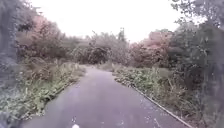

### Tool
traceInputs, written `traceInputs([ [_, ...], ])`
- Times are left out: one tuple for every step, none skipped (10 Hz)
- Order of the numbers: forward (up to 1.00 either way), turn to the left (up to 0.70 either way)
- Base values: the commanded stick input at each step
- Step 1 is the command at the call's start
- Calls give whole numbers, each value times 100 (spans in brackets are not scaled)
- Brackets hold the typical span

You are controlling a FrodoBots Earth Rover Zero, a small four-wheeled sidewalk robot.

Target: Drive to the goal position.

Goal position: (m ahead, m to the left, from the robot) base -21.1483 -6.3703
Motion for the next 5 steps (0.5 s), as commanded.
traceInputs([
  [0, -85],
  [0, -85],
  [0, -85],
  [0, -85],
  [0, -85],
])
